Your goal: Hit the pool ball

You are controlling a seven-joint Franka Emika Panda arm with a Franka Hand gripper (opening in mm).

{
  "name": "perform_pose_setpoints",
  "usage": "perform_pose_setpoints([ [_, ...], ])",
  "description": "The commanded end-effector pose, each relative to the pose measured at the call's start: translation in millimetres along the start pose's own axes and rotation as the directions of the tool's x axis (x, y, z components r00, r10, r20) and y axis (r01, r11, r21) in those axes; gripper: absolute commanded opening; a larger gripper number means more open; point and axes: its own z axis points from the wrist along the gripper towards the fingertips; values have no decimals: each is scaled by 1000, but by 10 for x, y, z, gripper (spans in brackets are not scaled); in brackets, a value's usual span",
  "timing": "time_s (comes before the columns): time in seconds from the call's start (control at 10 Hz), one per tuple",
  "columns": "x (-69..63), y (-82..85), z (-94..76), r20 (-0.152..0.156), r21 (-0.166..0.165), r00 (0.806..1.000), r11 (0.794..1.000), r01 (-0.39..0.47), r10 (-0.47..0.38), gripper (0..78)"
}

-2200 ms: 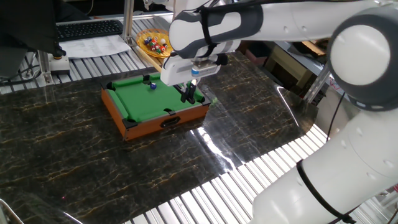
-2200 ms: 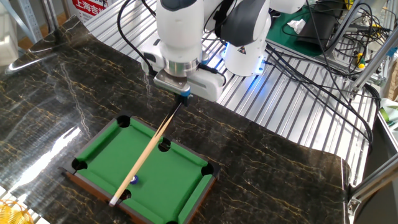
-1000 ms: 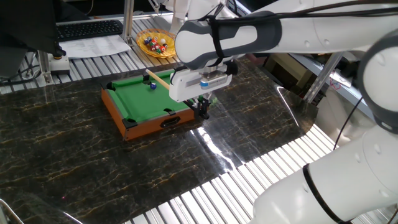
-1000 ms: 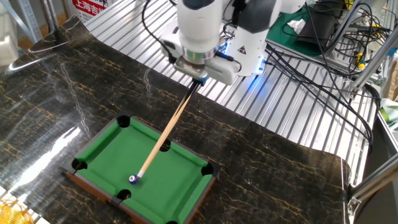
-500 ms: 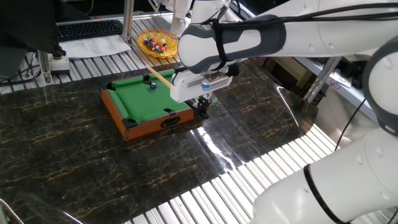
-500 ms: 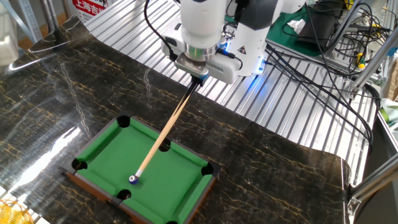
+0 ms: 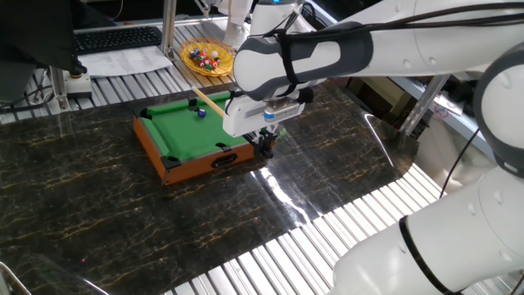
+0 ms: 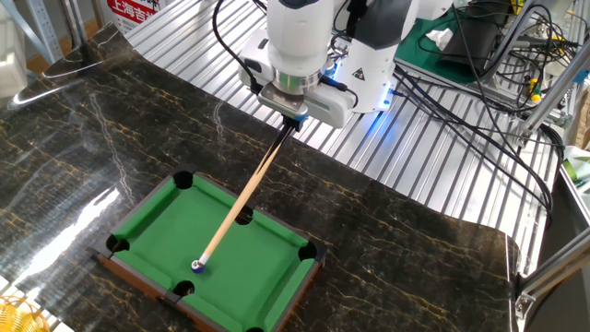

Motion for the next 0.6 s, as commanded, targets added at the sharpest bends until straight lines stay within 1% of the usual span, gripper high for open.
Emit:
perform_pose_setpoints([
  [0.1, -8, 0, -3, 21, 22, 1000, 1000, -2, 2, 11],
  [0.2, -8, 0, -3, 32, 12, 999, 1000, -3, 3, 11],
  [0.3, -8, 0, -3, 41, -14, 999, 1000, 3, -2, 11],
  [0.4, -8, 0, -3, 41, -27, 999, 1000, 9, -8, 11],
  [0.5, 74, -31, 60, 42, -29, 999, 1000, 5, -4, 11],
  [0.6, 261, -103, 220, 42, -38, 999, 999, 8, -7, 11],
])
